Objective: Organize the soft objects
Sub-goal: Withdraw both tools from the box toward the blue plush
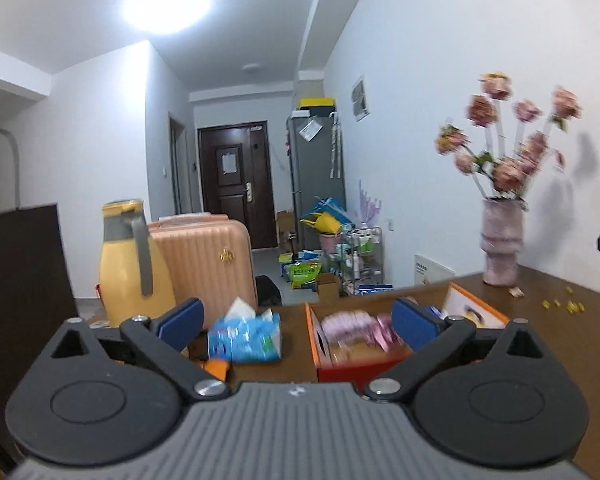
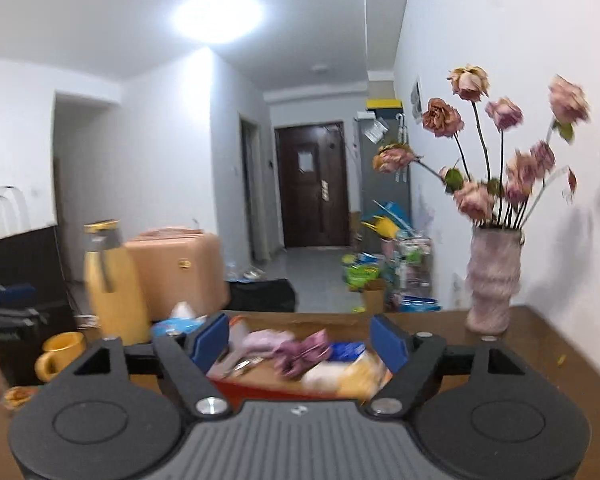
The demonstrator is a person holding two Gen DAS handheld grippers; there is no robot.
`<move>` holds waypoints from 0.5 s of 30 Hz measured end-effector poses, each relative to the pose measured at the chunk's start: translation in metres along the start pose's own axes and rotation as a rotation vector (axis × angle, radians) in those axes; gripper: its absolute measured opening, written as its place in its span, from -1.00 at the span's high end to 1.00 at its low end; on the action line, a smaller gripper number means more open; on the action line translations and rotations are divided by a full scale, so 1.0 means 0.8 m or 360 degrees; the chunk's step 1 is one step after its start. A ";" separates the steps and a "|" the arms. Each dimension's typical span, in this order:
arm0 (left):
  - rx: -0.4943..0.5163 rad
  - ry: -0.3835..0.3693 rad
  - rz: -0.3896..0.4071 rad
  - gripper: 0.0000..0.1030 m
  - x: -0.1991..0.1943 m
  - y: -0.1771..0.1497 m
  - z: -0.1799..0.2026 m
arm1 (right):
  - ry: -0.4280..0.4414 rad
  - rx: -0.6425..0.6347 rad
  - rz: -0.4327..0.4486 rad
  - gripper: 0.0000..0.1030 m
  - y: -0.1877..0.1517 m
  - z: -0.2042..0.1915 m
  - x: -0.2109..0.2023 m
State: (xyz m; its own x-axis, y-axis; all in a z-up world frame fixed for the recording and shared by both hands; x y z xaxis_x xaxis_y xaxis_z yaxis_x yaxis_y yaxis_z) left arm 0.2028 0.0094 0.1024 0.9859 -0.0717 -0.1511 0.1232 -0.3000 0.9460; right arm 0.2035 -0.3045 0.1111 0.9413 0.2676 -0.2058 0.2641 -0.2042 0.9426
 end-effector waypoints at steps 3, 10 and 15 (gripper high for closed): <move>0.0000 -0.0024 -0.0006 -1.00 -0.044 -0.043 0.019 | -0.0017 0.0005 0.0026 -0.66 -0.058 -0.012 -0.037; -0.0013 -0.0138 -0.0261 -1.00 -0.057 -0.102 0.043 | -0.0073 0.0013 -0.0183 -0.67 -0.155 -0.020 -0.049; -0.0053 -0.0195 -0.0270 -1.00 -0.041 -0.107 0.046 | -0.0192 -0.0036 -0.0215 -0.67 -0.172 -0.013 -0.035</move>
State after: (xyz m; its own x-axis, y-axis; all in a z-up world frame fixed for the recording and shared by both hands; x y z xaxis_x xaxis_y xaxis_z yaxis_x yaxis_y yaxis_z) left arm 0.1558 0.0027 0.0159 0.9300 -0.1386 -0.3406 0.2916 -0.2861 0.9128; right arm 0.1387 -0.2745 -0.0098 0.9162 0.1761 -0.3599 0.3866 -0.1524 0.9096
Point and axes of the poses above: each gripper's, at about its wrist camera, not at the fingertips, and x roughly the way its jaws point, z to its right, y to its top, the point moved 1 cm from there along x, roughly the way its jaws point, and after that the axes turned 11 degrees about x, right-handed, at the moved point
